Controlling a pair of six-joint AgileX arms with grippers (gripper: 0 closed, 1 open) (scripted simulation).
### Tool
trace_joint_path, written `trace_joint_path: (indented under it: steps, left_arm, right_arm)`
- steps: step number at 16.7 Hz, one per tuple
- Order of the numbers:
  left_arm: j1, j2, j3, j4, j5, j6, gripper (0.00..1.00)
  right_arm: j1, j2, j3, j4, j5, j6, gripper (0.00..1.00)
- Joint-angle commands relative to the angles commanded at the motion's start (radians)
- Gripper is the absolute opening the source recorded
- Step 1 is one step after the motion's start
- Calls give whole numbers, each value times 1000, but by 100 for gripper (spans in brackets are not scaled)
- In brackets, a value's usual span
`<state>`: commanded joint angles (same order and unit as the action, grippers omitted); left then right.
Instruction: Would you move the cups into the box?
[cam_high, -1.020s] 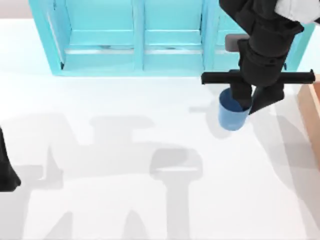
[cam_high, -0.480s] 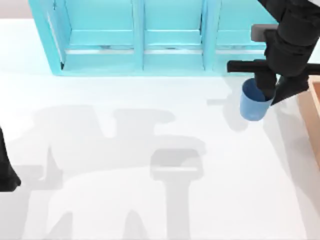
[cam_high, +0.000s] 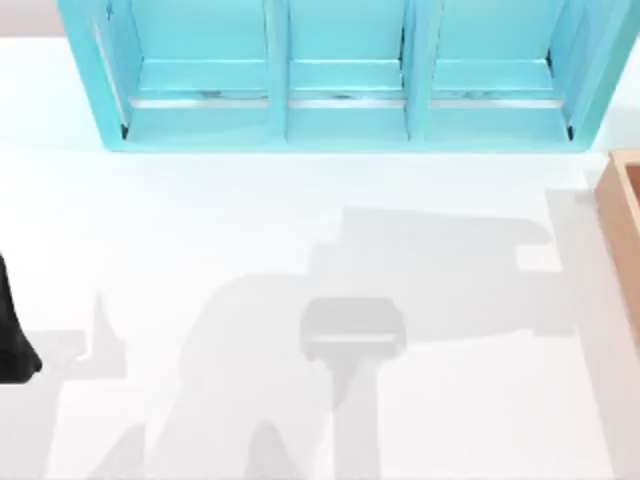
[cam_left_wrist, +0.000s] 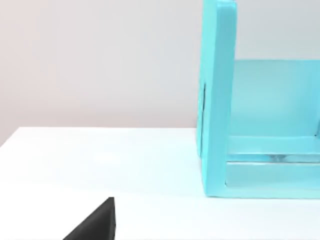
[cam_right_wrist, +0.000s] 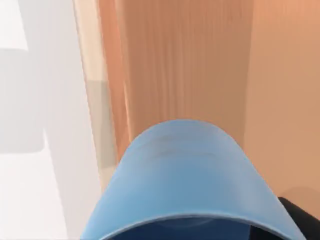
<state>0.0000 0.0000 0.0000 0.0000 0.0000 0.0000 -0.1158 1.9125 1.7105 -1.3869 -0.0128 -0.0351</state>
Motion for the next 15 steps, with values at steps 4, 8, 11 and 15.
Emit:
trace_joint_path:
  steps: [4, 8, 11, 15]
  left_arm:
    - [0, 0, 0, 0, 0, 0, 100]
    - [0, 0, 0, 0, 0, 0, 100]
    - [0, 0, 0, 0, 0, 0, 100]
    - [0, 0, 0, 0, 0, 0, 100]
  right_arm:
    - [-205, -56, -35, -20, -9, -256, 0]
    - [-304, -94, -49, -21, -18, -371, 0]
    - [-307, -96, -49, -20, -20, -373, 0]
    - [-297, -95, -84, 18, -18, -367, 0]
